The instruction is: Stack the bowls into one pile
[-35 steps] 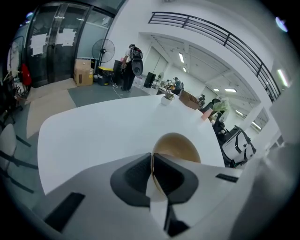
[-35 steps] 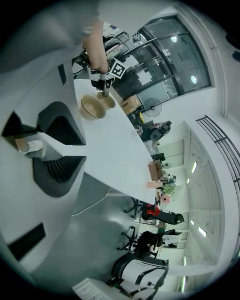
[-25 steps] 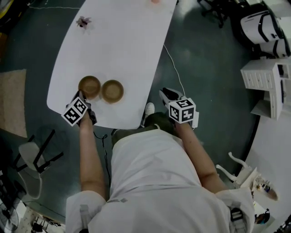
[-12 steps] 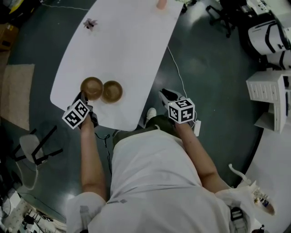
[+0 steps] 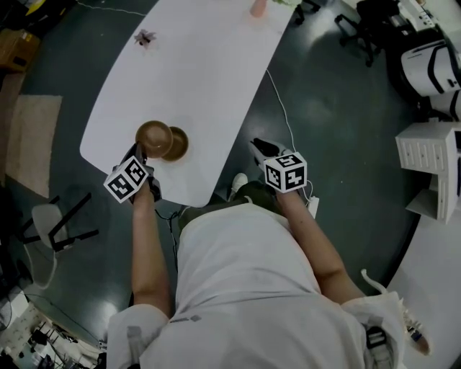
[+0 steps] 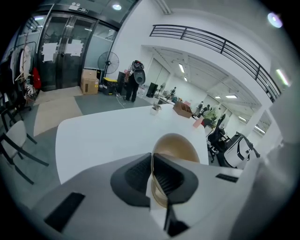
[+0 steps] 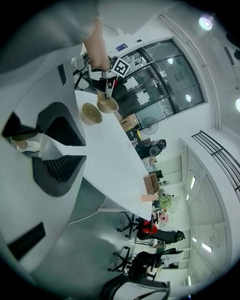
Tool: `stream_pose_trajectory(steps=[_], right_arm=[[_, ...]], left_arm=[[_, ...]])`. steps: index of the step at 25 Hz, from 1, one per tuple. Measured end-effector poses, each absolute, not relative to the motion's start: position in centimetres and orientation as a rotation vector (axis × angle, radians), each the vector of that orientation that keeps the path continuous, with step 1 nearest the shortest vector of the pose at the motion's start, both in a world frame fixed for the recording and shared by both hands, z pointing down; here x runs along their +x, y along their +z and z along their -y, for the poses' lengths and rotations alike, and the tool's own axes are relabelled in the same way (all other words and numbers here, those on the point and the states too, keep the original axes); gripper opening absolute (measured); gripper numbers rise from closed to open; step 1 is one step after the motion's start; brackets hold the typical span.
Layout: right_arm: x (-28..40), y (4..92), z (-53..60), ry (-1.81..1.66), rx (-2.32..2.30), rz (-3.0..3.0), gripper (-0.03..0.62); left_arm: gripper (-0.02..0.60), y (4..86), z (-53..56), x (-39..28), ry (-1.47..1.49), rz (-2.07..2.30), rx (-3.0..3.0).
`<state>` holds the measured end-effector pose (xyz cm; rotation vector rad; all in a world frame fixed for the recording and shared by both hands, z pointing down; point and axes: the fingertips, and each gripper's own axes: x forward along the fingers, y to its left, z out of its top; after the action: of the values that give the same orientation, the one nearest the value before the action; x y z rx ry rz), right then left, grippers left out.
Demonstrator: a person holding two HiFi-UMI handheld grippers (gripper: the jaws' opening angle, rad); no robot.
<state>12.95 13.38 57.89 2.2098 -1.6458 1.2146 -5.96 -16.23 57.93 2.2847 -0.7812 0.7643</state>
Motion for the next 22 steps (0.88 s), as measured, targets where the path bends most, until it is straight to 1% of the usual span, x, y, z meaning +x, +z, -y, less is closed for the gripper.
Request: stream_pose_trajectory(steps=[12, 22], right_arm=[[13.9, 58.5, -15.6, 1.236, 2.177, 1.658, 0.067], [13.5, 59.3, -17.1, 1.27, 2.174, 1.611, 0.063]], left_arm=[[0.018, 59.8, 12.3, -4.9, 0.813, 0.752, 2.258], [0.02, 62.3, 11.8, -4.8, 0.859, 0.73, 2.23]])
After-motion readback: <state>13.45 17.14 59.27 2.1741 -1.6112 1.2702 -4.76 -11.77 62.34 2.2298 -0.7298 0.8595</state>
